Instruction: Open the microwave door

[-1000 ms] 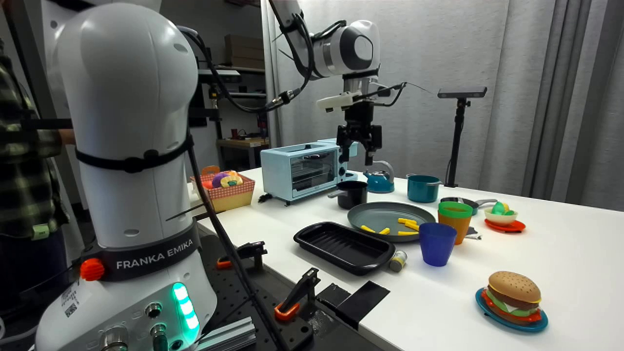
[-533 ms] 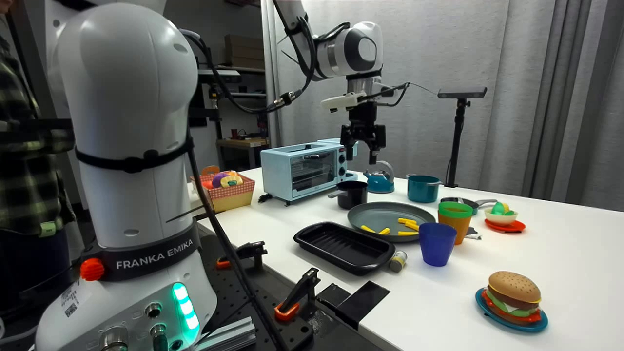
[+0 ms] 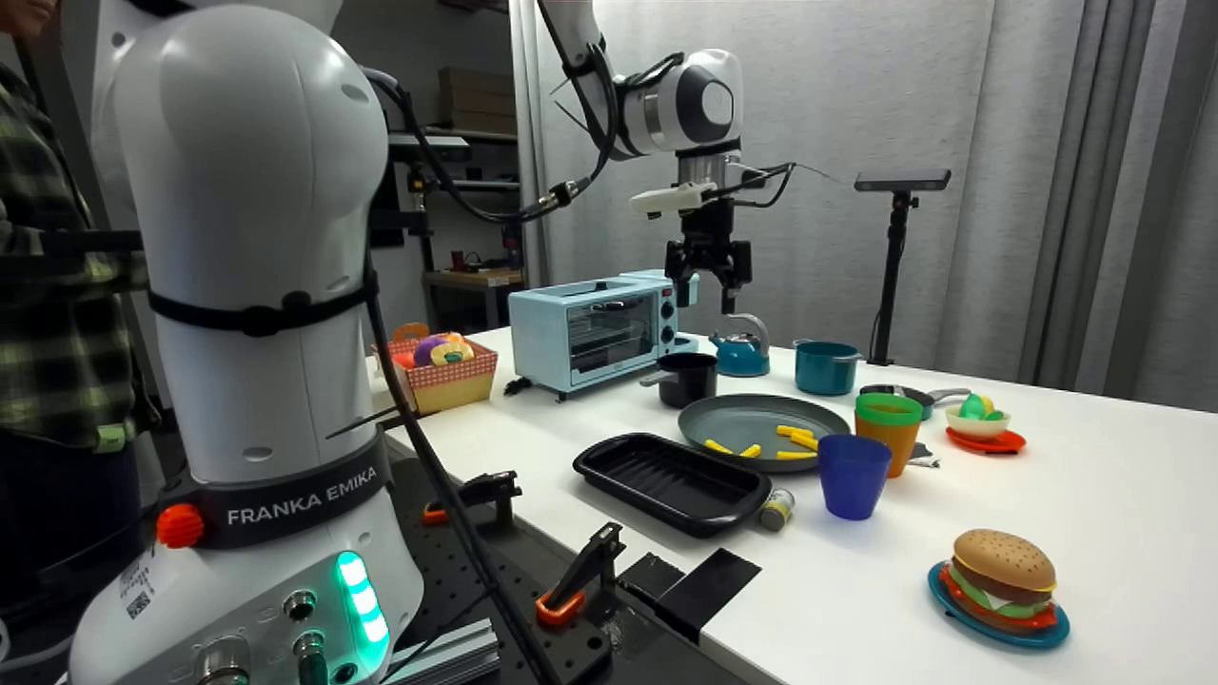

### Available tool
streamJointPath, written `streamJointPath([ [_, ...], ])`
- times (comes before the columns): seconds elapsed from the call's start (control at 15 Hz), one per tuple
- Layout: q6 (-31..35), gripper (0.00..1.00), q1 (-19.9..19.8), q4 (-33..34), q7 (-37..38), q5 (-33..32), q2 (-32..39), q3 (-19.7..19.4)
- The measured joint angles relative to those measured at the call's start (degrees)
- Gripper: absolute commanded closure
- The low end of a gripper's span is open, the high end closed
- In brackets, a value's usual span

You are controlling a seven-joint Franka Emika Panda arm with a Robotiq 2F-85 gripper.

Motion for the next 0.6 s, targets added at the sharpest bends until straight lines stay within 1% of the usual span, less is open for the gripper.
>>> streamJointPath([
  [0.27,0.0,0.0,1.28,3.1,0.0,-0.01,2.0,1.43],
  [0.6,-0.07,0.0,2.73,6.24,0.0,-0.13,4.33,2.03],
])
